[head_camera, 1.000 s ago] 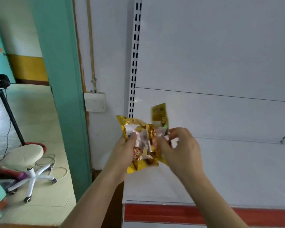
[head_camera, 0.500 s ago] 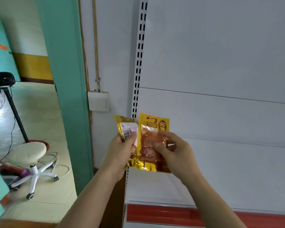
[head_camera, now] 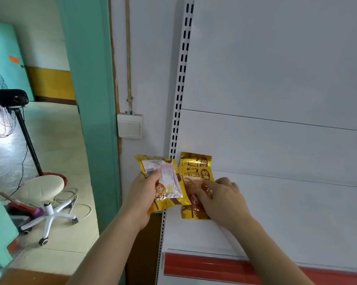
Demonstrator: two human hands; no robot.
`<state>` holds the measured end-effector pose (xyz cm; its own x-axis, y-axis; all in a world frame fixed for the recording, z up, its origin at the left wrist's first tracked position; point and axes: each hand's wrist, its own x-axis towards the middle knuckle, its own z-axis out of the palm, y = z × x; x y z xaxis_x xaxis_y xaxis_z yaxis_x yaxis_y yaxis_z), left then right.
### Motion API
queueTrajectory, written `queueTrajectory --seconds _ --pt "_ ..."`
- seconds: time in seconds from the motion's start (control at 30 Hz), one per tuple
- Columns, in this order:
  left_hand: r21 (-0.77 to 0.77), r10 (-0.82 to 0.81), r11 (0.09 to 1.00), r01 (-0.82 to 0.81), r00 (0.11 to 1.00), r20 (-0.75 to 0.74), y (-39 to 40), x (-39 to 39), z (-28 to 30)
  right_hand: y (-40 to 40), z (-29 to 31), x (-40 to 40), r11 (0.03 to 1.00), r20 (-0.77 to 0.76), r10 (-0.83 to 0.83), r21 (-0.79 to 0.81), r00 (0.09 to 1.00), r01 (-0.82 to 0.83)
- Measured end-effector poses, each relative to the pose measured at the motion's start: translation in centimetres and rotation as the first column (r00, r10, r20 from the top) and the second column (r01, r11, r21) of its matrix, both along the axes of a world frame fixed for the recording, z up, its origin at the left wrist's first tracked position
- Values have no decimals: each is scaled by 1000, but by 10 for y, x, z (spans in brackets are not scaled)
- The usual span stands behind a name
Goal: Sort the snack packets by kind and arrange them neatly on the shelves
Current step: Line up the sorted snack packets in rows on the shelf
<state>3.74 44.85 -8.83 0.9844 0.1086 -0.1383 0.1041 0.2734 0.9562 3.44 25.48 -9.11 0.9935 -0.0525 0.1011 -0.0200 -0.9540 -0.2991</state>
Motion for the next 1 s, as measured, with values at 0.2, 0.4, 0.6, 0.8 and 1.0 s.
queueTrajectory --seconds 0.2,0.4,0.6,0.8,1.0 --pt "-7 -4 1000 4 1000 0 -9 -5 5 7 -1 -3 1000 48 -29 -4 998 29" --pt "-69 -168 983 171 984 52 -16 -15 20 -2 19 -18 808 263 -60 579 963 -107" --pt "389 -23 918 -78 969 247 -31 -18 18 8 21 -29 815 372 -4 539 928 -212" --pt "431 -140 902 -16 934 328 -50 -35 24 17 13 -41 800 593 94 432 799 -415" --pt "262 3 963 -56 981 196 -38 -22 14 -3 4 -45 827 511 58 456 858 -327"
